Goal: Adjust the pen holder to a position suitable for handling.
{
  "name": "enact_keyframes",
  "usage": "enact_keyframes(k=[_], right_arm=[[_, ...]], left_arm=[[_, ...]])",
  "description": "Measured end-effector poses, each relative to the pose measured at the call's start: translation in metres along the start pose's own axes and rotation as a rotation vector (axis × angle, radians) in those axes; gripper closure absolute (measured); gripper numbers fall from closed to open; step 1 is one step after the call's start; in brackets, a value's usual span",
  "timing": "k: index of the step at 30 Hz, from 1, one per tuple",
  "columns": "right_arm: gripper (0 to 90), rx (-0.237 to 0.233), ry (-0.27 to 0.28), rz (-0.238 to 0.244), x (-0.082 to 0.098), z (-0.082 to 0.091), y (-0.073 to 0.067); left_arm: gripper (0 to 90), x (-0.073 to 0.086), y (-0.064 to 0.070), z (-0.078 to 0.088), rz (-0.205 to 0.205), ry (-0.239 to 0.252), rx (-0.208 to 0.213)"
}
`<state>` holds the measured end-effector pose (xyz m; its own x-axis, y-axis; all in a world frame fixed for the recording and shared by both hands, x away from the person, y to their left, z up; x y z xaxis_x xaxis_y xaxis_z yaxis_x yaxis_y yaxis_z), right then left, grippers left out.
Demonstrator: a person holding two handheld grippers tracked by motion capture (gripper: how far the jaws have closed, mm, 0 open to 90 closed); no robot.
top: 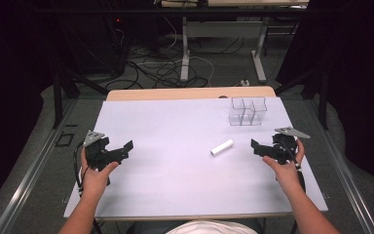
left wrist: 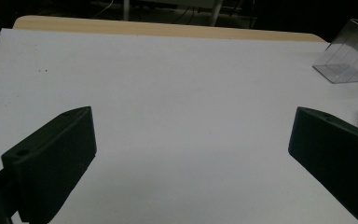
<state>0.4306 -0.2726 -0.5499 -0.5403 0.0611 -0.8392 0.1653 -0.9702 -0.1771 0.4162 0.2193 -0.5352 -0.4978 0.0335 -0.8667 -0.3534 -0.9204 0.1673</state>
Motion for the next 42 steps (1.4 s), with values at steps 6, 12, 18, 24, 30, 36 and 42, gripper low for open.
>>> enact_keyframes(k=[6,12,18,24,30,36,42], right_arm=[[0.0,0.020,-0.002,0.033,0.001,-0.003,0.005],[5.5,0.017,-0.008,0.056,-0.003,-0.003,0.006],[15.1,0.023,-0.009,0.067,-0.015,-0.004,0.001],[16.2,0.008,-0.013,0.059,-0.028,-0.005,-0.004],[18.0,0.002,-0.020,0.070,-0.042,-0.011,-0.006],[23.8,-0.002,-0.049,0.088,-0.057,-0.015,-0.008],[25.2,-0.004,-0.074,0.087,-0.073,-0.020,-0.007]], left_arm=[[0.7,0.000,0.000,-0.004,-0.006,-0.004,-0.001],[0.7,0.003,0.002,0.000,-0.012,-0.006,-0.010],[0.7,0.004,0.001,0.005,-0.007,0.001,-0.027],[0.7,0.007,0.000,0.006,-0.012,-0.012,-0.032],[0.8,0.010,-0.001,0.007,-0.007,-0.020,-0.037],[0.8,0.009,-0.002,0.008,-0.008,-0.013,-0.043],[0.9,0.010,-0.001,0.005,-0.018,-0.023,-0.041]])
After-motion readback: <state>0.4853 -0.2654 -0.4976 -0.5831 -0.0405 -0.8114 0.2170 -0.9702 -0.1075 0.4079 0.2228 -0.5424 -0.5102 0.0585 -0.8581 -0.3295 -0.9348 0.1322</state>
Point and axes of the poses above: each handheld gripper's, and its own axes: z roughly backward along the jaws, x roughly out of its underside, y roughly to its right, the point moved 8 cm from there along -z, roughly forward along the jaws, and after that the axes turned 3 degrees about -z, right-handed, at the moved point
